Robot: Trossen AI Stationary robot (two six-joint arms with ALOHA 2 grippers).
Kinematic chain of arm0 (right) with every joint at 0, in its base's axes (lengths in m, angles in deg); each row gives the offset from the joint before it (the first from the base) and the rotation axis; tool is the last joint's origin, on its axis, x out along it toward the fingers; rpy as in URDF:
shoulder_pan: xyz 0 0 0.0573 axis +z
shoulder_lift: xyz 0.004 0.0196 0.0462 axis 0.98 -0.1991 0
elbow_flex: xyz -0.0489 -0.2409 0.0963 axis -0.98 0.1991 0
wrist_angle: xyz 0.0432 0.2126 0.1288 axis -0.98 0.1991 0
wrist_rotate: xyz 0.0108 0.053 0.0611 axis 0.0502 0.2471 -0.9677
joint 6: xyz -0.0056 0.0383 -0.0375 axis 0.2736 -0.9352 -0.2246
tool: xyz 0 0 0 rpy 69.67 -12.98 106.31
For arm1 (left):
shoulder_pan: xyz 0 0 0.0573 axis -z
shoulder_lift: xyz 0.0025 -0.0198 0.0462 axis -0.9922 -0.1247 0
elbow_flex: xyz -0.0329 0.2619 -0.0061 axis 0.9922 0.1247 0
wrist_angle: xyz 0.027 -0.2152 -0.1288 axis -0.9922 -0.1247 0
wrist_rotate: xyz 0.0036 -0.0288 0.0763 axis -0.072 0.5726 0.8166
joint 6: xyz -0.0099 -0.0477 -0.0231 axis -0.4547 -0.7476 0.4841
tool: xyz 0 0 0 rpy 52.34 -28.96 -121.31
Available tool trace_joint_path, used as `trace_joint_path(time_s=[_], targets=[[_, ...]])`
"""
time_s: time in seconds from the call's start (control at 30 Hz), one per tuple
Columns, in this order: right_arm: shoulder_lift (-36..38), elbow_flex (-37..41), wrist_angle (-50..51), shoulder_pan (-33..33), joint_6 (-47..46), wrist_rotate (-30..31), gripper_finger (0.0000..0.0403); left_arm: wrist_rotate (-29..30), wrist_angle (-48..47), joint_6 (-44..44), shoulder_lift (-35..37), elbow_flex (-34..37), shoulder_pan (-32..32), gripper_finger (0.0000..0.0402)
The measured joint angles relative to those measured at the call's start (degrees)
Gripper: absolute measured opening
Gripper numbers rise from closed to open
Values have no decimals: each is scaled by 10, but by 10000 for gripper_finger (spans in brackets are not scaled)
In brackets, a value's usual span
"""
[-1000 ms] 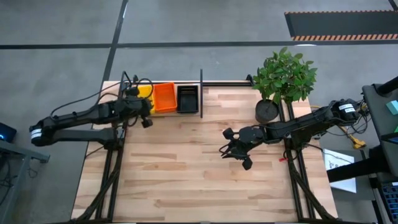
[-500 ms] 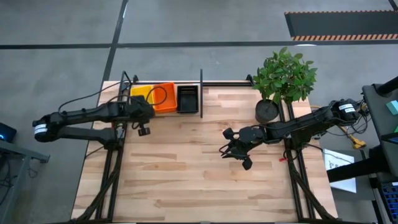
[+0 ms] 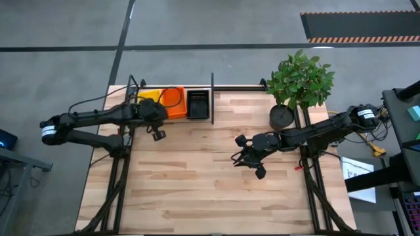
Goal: Stack baskets on shelf by color
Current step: Stack the yellow bin on the yellow bin on the shelf
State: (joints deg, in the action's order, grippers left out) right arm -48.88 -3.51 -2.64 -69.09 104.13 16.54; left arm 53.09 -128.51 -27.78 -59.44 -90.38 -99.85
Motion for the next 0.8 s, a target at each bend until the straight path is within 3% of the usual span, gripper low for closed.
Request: trace_joint_path(time_s=[0.17, 0.27, 0.47, 0.6, 0.8], targets=[[0, 0, 0, -1, -1, 0, 31, -119, -36, -117, -50, -64, 2, 5], [0, 0, 0, -1, 1, 0, 31, -142, -112, -192, -82, -90, 2, 5], [0, 4, 1, -1, 3, 0, 31, -82, -280, -240, -143, -88, 2, 5], [0, 5, 1, -1, 4, 0, 31, -70, -277, -242, -169, -85, 1, 5], [0, 6, 0, -1, 9, 0, 31, 31, -287, -257, -200, -85, -6, 5]])
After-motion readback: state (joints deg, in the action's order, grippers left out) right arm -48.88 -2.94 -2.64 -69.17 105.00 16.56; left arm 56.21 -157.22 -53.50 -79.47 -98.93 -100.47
